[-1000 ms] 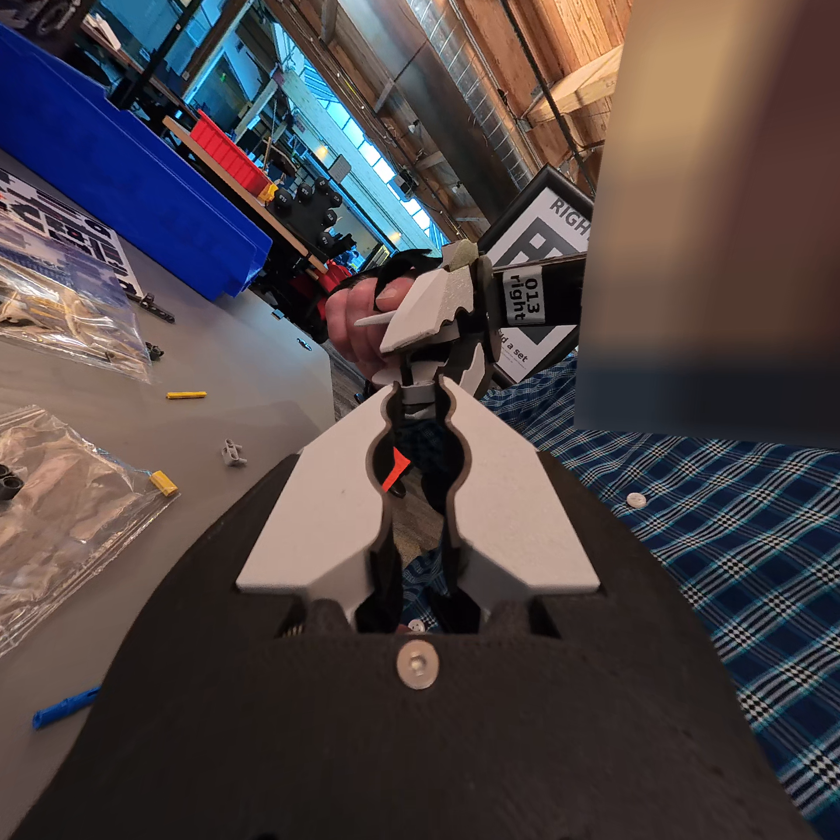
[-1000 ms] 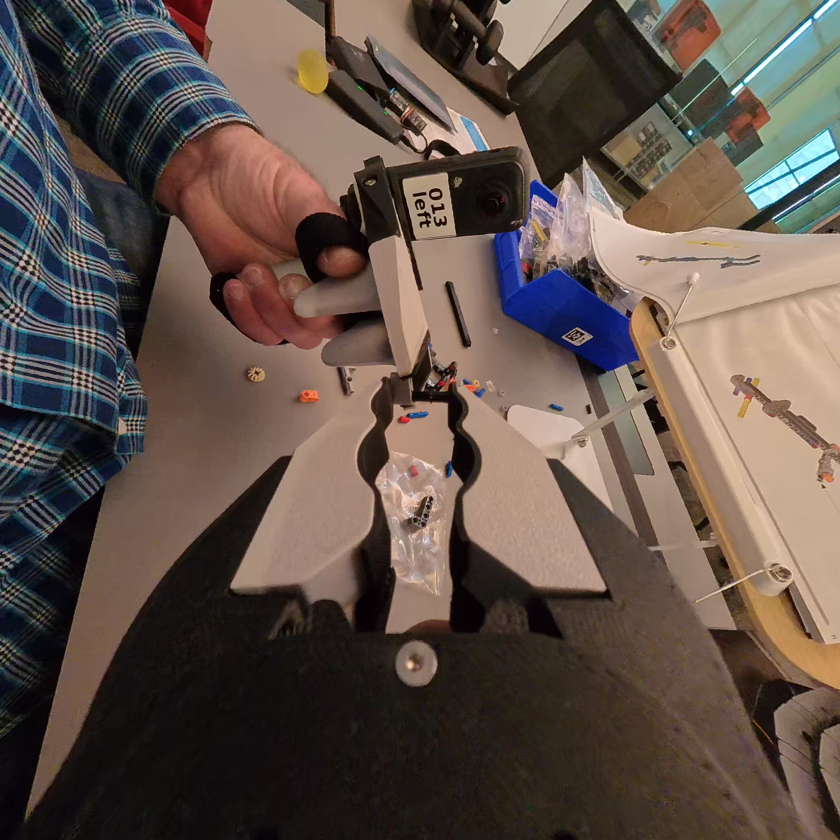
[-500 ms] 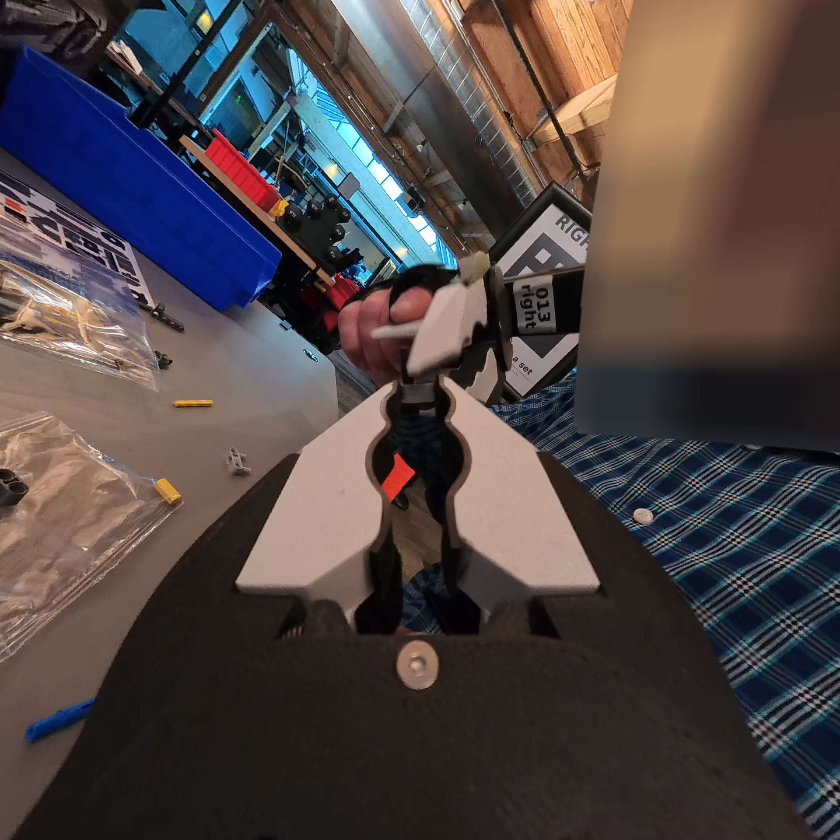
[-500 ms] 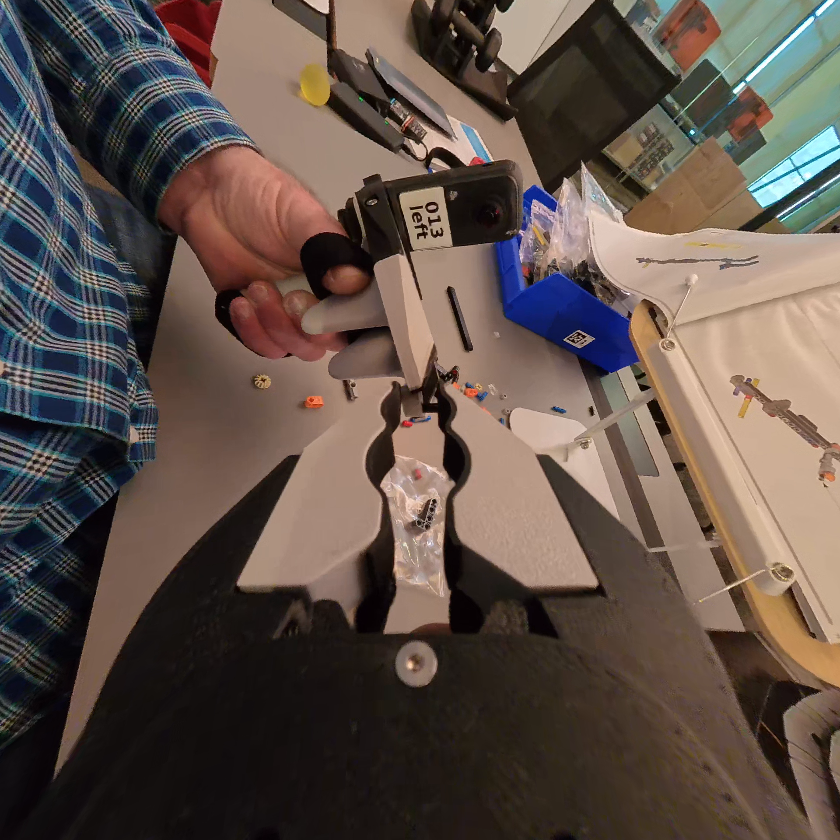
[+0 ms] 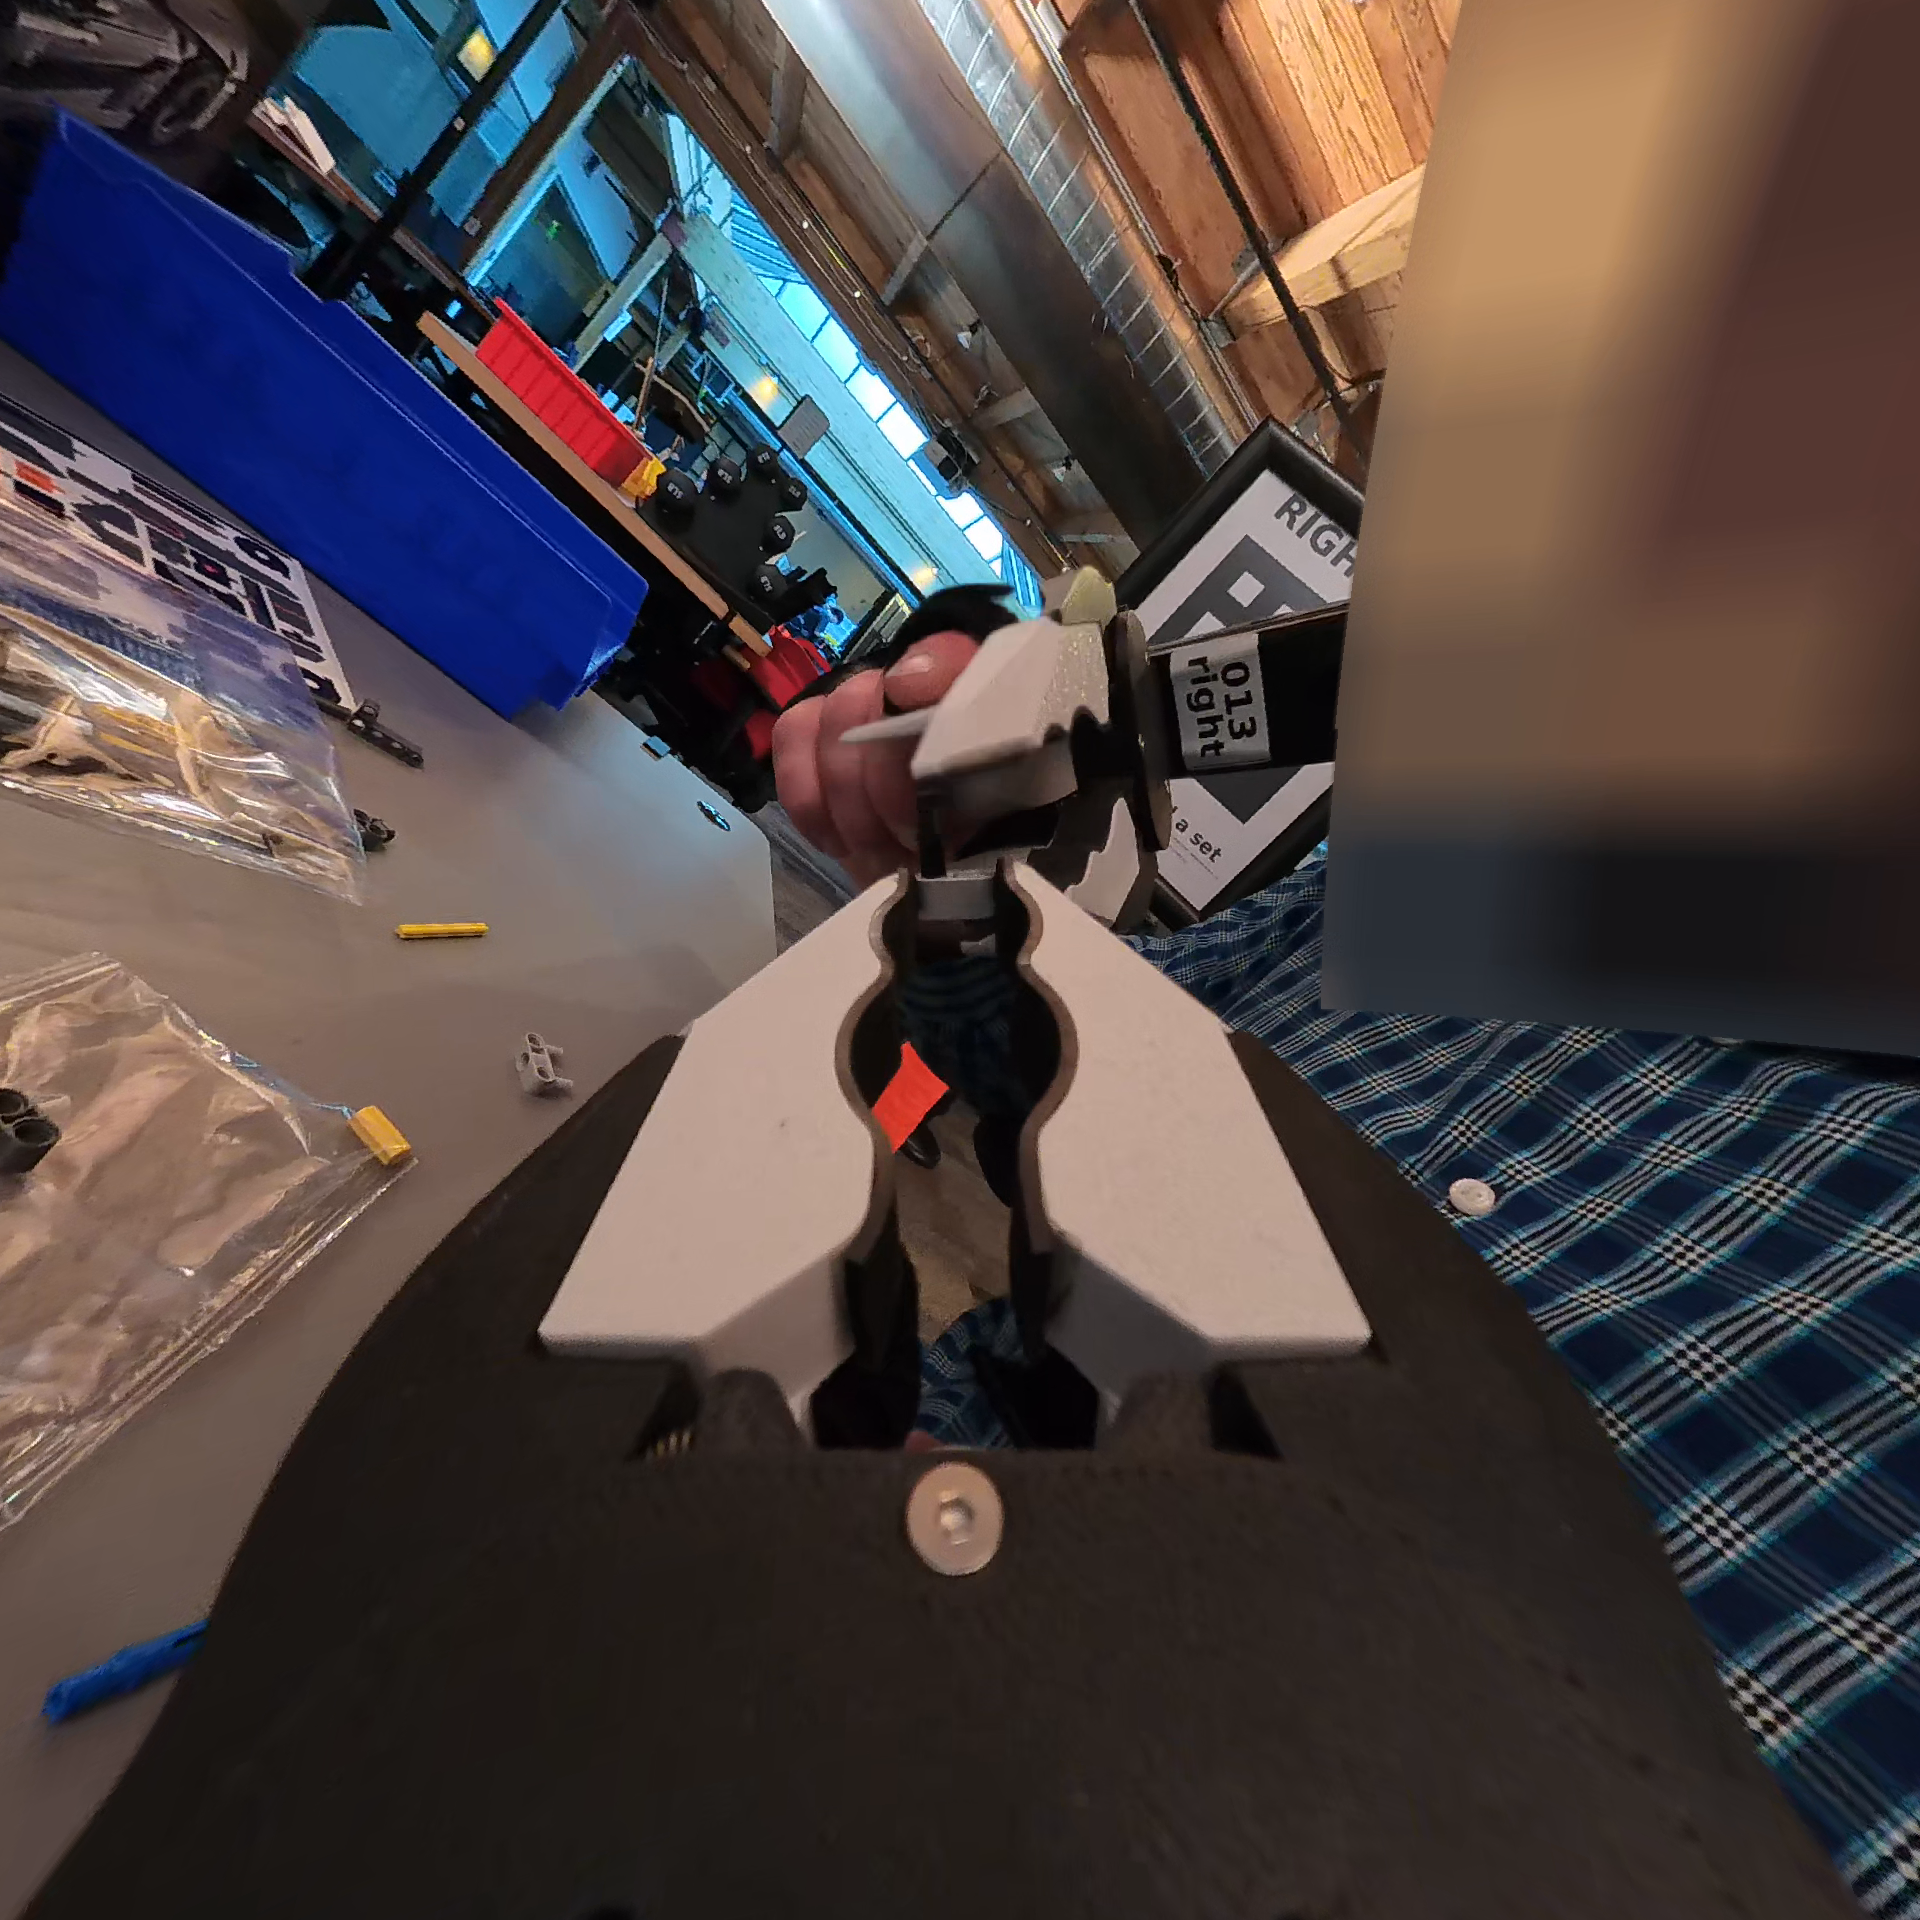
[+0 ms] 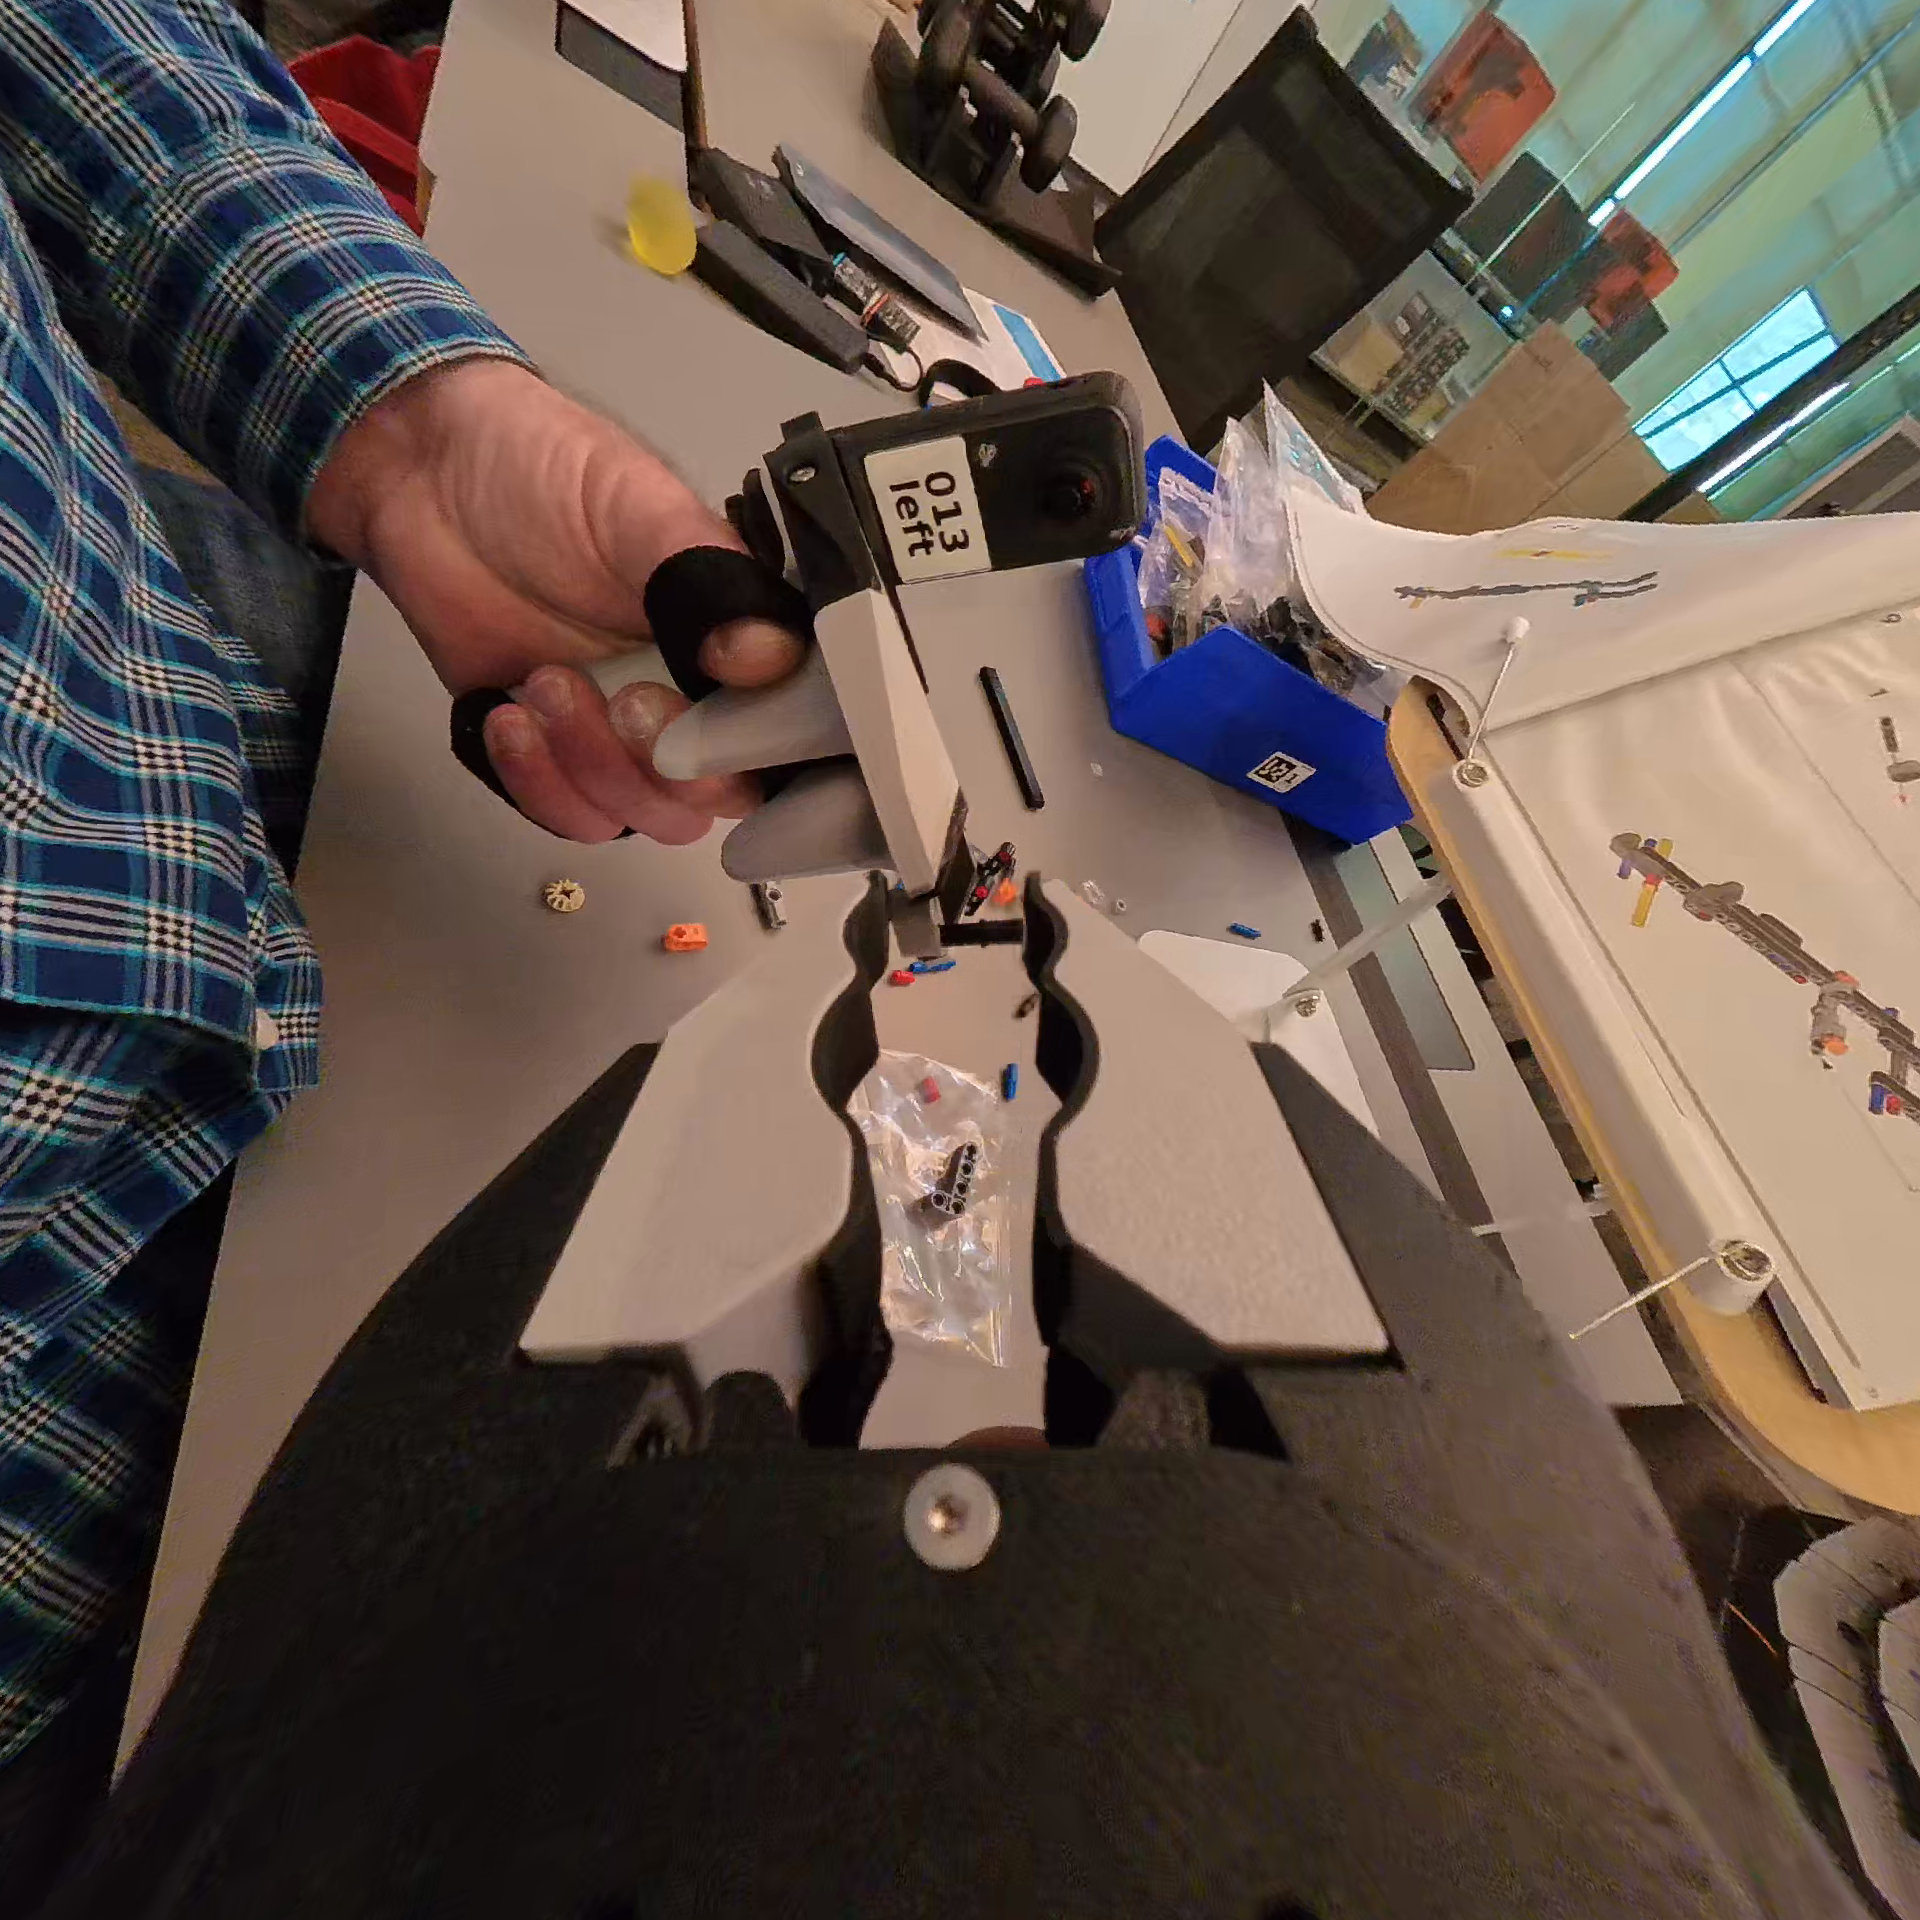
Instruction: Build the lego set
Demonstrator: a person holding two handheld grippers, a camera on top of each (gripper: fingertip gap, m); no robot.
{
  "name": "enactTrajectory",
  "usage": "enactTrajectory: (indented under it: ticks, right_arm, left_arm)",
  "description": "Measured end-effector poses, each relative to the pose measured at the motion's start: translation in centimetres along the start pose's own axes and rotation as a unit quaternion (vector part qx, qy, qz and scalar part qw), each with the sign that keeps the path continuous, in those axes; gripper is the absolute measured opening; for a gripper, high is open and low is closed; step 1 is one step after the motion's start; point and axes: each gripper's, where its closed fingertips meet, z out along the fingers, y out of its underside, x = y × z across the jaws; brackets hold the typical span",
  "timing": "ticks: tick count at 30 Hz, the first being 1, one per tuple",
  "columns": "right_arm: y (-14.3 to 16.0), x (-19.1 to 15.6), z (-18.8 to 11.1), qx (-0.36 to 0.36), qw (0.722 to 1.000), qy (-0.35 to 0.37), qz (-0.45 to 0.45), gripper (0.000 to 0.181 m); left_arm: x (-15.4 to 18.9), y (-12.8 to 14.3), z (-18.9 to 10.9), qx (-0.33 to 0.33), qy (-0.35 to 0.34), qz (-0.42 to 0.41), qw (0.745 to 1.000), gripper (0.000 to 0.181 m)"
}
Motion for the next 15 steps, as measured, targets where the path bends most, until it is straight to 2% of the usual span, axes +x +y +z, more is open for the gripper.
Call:
enactTrajectory:
  ticks: [15]
  right_arm:
    - [0.55,-0.25,-0.06,-0.005,1.0,-0.01,0.016,0.022]
  left_arm:
    - [-0.15,0.19,-0.01,-0.001,-0.004,-0.001,1.0,0.011]
